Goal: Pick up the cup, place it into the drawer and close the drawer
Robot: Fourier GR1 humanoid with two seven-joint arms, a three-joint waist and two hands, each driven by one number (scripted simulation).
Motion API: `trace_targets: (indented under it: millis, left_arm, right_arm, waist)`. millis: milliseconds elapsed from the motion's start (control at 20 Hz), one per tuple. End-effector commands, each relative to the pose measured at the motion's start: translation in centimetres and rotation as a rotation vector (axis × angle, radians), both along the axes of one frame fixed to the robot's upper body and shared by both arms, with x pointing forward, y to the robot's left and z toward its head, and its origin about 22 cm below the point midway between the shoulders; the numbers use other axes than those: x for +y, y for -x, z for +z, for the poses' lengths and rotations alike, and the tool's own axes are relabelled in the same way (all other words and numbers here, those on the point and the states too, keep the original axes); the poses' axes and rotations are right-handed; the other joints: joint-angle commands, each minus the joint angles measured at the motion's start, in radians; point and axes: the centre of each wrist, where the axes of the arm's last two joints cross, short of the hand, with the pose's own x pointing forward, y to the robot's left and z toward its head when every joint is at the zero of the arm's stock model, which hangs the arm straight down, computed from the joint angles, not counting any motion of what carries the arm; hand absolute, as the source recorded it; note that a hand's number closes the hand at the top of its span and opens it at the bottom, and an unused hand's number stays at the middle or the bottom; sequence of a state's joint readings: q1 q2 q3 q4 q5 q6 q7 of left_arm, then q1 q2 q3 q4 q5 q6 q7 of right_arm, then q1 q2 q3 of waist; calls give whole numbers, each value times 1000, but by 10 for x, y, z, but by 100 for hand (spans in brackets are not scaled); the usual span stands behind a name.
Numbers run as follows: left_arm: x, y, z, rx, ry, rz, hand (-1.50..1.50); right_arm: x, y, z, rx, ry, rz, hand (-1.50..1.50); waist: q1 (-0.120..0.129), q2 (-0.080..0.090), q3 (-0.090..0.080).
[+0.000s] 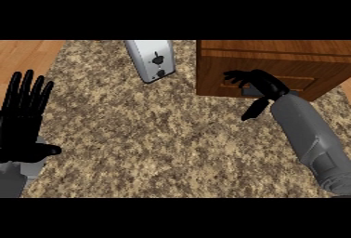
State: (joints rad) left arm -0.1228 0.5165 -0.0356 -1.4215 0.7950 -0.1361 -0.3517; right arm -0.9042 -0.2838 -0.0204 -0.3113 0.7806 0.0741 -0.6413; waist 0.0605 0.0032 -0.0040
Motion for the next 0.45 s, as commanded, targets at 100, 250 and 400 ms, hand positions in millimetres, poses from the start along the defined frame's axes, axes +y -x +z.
trace_targets:
  millis: [100, 250, 400]
  left_arm:
    - [-18, -9, -1, -24, -9, -4, -150]
    - [-10, -3, -10, 3, -5, -12, -150]
    - [-14, -9, 6, -19, -24, -22, -150]
  right_arm:
    - [-32, -14, 34, 12, 51, -119, -150]
    - [-49, -7, 27, 12, 32, -125, -150]
    - [-34, -16, 38, 6, 24, -144, -150]
  waist:
    - [17, 32, 7]
    - [23, 36, 7]
    - [37, 34, 9]
